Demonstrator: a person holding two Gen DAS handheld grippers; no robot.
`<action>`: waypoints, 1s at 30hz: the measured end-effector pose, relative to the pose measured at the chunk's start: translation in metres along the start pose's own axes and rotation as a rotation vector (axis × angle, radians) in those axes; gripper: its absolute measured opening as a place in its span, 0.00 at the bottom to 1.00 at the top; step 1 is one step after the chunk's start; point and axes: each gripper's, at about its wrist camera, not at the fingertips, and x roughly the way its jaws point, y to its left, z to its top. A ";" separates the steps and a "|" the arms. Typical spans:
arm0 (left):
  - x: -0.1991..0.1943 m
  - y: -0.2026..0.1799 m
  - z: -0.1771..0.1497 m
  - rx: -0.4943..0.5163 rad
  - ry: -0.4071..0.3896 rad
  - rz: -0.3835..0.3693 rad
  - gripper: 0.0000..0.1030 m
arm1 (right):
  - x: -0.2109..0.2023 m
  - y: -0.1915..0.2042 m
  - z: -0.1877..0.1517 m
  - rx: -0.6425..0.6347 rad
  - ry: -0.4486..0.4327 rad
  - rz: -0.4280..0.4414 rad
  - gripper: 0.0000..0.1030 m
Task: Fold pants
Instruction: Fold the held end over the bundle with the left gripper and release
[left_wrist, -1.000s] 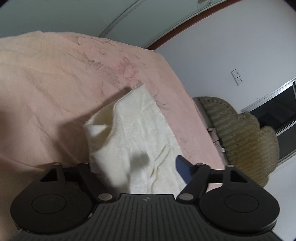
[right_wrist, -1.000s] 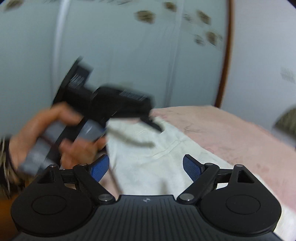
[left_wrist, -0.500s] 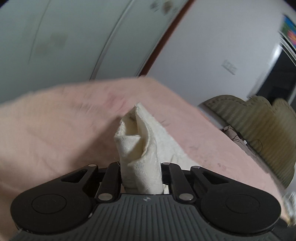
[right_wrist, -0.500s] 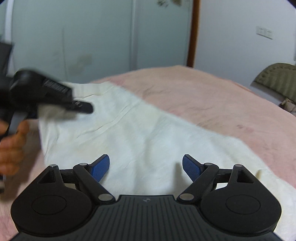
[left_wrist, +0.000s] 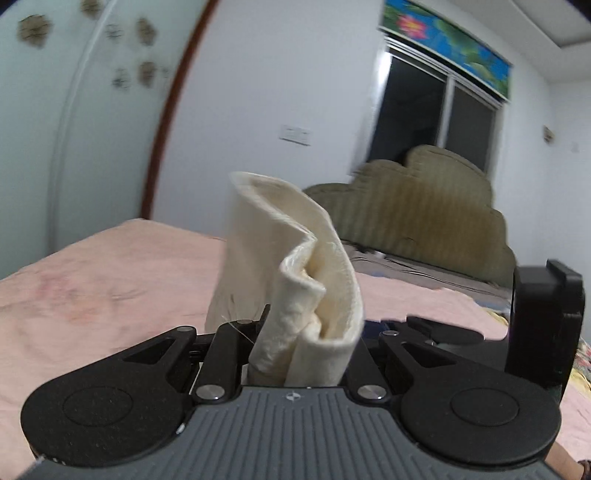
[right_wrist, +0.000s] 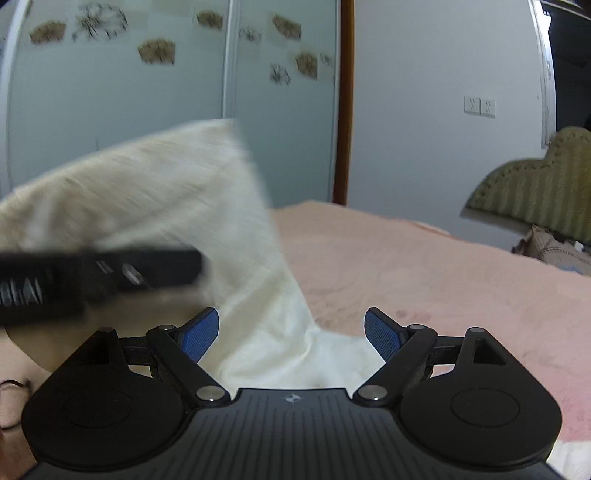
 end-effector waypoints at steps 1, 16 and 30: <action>0.004 -0.008 -0.001 -0.001 0.010 -0.027 0.12 | -0.008 -0.005 -0.002 -0.020 -0.017 -0.015 0.84; 0.069 -0.150 -0.049 0.142 0.156 -0.232 0.17 | -0.097 -0.123 -0.043 -0.075 0.038 -0.109 0.84; 0.121 -0.195 -0.101 0.151 0.375 -0.288 0.28 | -0.112 -0.169 -0.104 0.044 0.197 -0.159 0.84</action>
